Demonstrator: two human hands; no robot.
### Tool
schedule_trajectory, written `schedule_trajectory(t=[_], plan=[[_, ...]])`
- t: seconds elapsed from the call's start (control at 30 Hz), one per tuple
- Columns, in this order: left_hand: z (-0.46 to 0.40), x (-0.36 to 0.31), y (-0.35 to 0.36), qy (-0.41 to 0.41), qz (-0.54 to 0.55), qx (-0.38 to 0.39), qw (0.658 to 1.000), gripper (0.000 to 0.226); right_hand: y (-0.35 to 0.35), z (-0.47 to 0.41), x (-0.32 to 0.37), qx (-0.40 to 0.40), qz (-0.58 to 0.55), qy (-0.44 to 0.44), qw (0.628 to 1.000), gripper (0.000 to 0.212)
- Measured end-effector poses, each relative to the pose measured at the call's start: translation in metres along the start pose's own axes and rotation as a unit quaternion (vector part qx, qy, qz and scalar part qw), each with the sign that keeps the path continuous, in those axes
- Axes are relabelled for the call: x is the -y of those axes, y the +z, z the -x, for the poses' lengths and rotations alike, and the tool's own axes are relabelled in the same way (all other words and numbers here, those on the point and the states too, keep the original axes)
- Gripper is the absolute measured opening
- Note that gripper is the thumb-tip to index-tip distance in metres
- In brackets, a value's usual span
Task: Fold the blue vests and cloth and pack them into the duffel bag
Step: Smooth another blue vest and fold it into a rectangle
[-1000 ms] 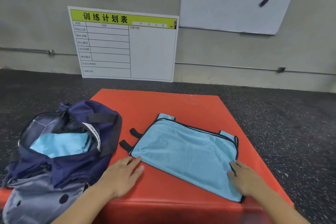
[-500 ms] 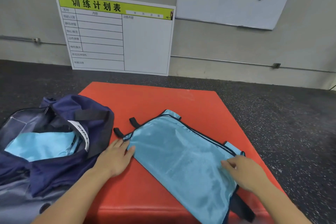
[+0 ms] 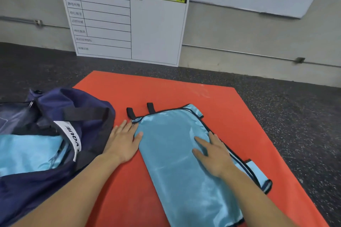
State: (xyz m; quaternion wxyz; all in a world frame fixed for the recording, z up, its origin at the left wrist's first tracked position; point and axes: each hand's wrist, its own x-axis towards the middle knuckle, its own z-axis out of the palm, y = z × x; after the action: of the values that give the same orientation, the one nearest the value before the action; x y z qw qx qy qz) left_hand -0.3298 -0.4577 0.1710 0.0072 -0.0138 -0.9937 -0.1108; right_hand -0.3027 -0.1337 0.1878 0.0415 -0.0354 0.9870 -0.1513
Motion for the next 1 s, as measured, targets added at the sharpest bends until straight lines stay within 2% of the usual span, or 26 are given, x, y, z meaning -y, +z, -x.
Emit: schedule_trajectory(t=[0.17, 0.4, 0.47, 0.53, 0.63, 0.7, 0.77, 0.9, 1.0], plan=[[-0.049, -0.005, -0.003, 0.000, 0.000, 0.026, 1.000, 0.062, 0.007, -0.020, 0.012, -0.009, -0.018, 0.030, 0.999, 0.060], [-0.125, -0.030, -0.008, -0.028, 0.004, 0.083, 0.996, 0.059, 0.004, -0.014, 0.018, 0.018, 0.026, 0.032, 0.999, 0.064], [-0.125, -0.036, -0.006, -0.039, -0.007, 0.064, 0.997, 0.057, 0.002, -0.013, 0.014, 0.013, 0.041, 0.039, 0.998, 0.066], [-0.109, -0.049, 0.001, -0.030, -0.018, 0.029, 0.999, 0.058, 0.001, -0.013, 0.011, -0.016, 0.073, 0.035, 0.997, 0.070], [-0.060, -0.076, 0.016, 0.048, -0.022, -0.008, 0.999, 0.064, 0.007, -0.011, 0.021, -0.057, 0.052, -0.030, 0.997, 0.088], [-0.023, -0.090, 0.025, 0.101, -0.023, -0.005, 0.995, 0.081, 0.017, -0.005, 0.030, -0.036, 0.044, -0.097, 0.994, 0.090], [0.005, -0.092, 0.032, 0.128, -0.027, 0.009, 0.991, 0.094, 0.026, 0.004, 0.030, -0.009, 0.049, -0.127, 0.991, 0.088], [0.039, -0.070, 0.026, 0.143, -0.045, 0.023, 0.988, 0.097, 0.024, 0.026, 0.006, 0.009, 0.046, -0.089, 0.995, 0.101], [0.064, -0.039, 0.023, 0.191, -0.061, 0.023, 0.979, 0.098, 0.012, 0.044, -0.011, 0.012, 0.063, -0.064, 0.996, 0.106]])
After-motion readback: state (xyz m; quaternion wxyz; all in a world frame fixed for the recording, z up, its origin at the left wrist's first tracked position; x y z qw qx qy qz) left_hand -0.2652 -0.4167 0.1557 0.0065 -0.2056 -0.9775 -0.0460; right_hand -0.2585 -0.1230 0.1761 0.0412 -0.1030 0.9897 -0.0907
